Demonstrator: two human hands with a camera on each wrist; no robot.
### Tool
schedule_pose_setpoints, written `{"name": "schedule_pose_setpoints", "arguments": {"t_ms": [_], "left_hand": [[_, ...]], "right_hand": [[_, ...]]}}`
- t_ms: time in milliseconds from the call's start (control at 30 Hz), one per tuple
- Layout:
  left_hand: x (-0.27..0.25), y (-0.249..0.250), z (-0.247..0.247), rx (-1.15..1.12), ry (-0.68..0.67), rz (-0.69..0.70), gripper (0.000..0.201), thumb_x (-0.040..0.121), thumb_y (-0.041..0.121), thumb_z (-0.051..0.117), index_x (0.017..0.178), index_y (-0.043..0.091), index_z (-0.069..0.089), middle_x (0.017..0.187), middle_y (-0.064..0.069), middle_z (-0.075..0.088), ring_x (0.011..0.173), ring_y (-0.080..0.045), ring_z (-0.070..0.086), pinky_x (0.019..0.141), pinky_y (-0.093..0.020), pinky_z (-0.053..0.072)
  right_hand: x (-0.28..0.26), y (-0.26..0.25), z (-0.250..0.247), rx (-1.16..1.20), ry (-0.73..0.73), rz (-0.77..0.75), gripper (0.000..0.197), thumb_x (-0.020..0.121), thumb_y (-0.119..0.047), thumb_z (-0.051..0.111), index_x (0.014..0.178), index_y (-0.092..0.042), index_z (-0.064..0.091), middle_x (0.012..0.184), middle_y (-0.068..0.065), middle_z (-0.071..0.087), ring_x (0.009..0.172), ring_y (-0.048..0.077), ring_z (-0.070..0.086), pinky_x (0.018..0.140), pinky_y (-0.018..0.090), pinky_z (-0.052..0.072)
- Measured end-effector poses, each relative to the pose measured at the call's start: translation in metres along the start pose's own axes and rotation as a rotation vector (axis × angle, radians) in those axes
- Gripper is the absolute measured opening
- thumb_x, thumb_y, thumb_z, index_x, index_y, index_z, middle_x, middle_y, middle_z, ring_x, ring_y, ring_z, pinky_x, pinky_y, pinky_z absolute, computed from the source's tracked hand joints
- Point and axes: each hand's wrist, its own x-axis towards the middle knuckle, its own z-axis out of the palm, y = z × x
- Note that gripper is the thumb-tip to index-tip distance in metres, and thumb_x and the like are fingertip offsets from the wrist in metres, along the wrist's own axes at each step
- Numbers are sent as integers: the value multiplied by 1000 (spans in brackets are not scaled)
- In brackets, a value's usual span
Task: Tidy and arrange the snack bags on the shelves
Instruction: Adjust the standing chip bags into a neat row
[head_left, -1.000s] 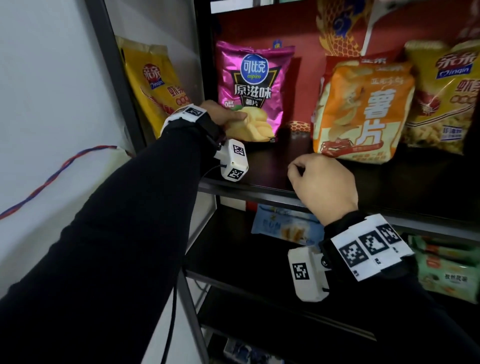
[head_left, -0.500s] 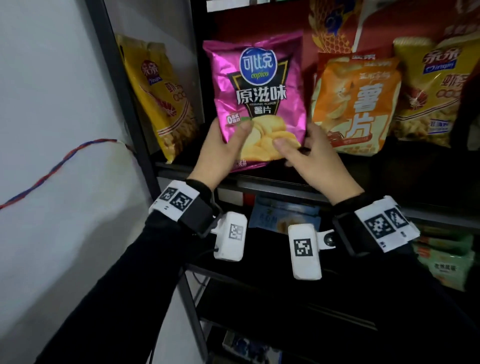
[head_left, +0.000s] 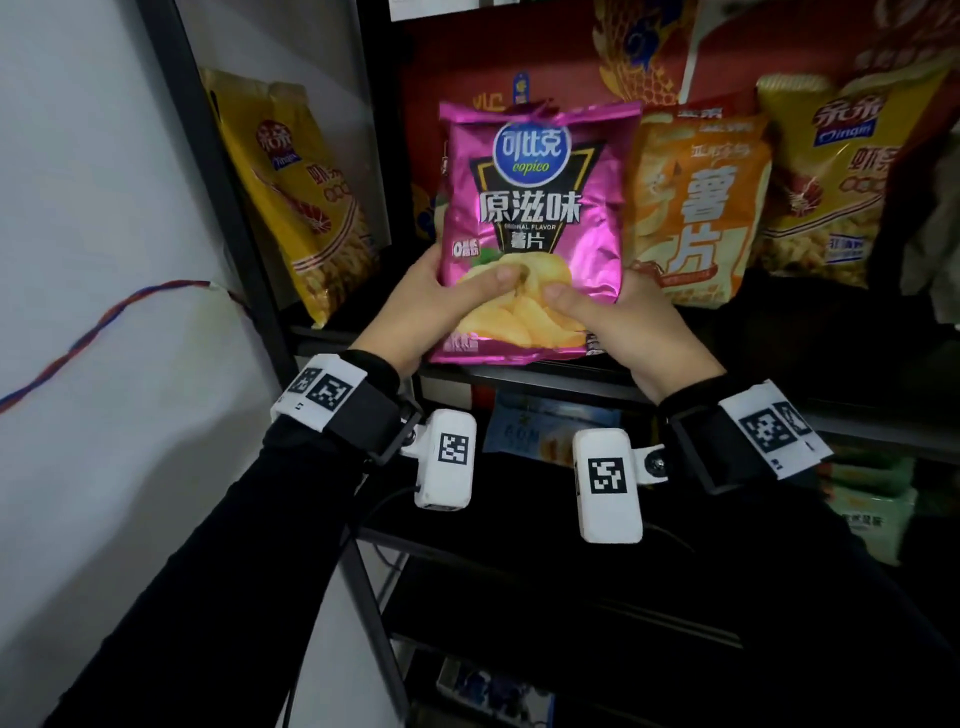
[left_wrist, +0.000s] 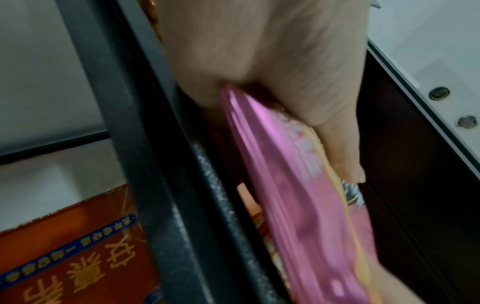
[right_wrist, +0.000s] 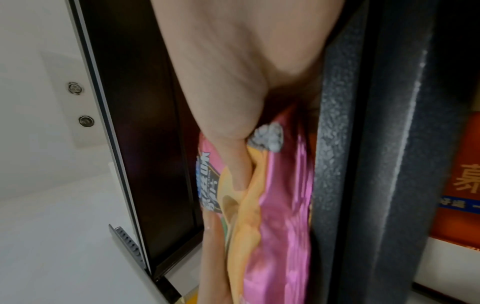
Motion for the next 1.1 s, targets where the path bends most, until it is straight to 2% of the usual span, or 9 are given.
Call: {"name": "schedule_pose_setpoints", "arguments": {"t_ms": [233, 333, 400, 533, 633, 767, 900, 1000, 1100], "left_hand": [[-1, -2, 11, -140, 82, 9, 36, 80, 11, 75, 112, 18, 61, 101, 0, 74, 92, -18, 71, 76, -30, 57], [-2, 0, 15, -161, 59, 27, 37, 80, 5, 73, 112, 18, 60, 101, 1, 74, 91, -16, 71, 75, -29, 57], [-1, 3, 16, -154, 43, 36, 38, 80, 2, 72, 112, 17, 59, 100, 1, 73, 90, -15, 71, 74, -27, 56], [1, 19, 12, -139, 42, 65, 42, 76, 8, 75, 114, 13, 58, 103, 1, 72, 92, -13, 70, 77, -26, 55], [4, 33, 7, -194, 65, 119, 27, 81, 6, 70, 105, 12, 61, 99, 0, 73, 93, -15, 70, 80, -29, 55], [3, 45, 3, -199, 48, 212, 22, 82, -2, 67, 97, 13, 60, 89, 3, 75, 89, -12, 70, 78, -26, 55], [5, 44, -4, -382, 77, 154, 19, 92, 6, 57, 111, 9, 59, 104, -5, 71, 100, -20, 66, 93, -38, 52], [-1, 34, -4, -676, 5, -149, 46, 102, 34, 38, 136, 6, 49, 127, -15, 61, 113, -27, 60, 98, -42, 49], [-11, 23, -1, -992, -107, -184, 69, 101, 51, 28, 121, -5, 62, 112, -23, 68, 103, -32, 68, 84, -45, 56]], "right_hand": [[-3, -1, -6, 37, -9, 22, 11, 87, -33, 67, 98, -32, 65, 91, -17, 73, 87, -1, 69, 69, 7, 51], [-3, 0, -10, 62, -18, 20, 24, 86, -33, 68, 110, -31, 64, 105, -10, 72, 96, 3, 69, 82, 17, 54], [-3, 1, -10, 54, 13, 22, 21, 85, -29, 70, 106, -28, 66, 103, -7, 73, 95, 5, 69, 88, 24, 54], [-5, 3, -10, 68, 41, 25, 17, 82, -24, 74, 98, -26, 68, 94, -9, 75, 90, 5, 70, 78, 18, 55], [-7, 1, -9, 77, 49, 12, 14, 80, -20, 75, 90, -26, 69, 84, -13, 75, 82, 3, 71, 68, 13, 53], [-8, -7, -4, 79, 68, -10, 19, 77, -17, 77, 91, -26, 68, 83, -13, 74, 82, 1, 69, 80, 20, 54], [-18, -40, 6, -59, 126, -149, 16, 81, -11, 73, 95, -17, 68, 89, -3, 72, 81, 6, 67, 77, 23, 53], [-31, -74, 24, -238, 79, -301, 18, 84, -10, 67, 102, -6, 67, 88, 4, 72, 83, 15, 67, 76, 28, 53], [-39, -93, 46, -411, 27, -397, 37, 83, -15, 67, 120, -14, 63, 103, -5, 71, 94, 9, 67, 85, 30, 54]]}}
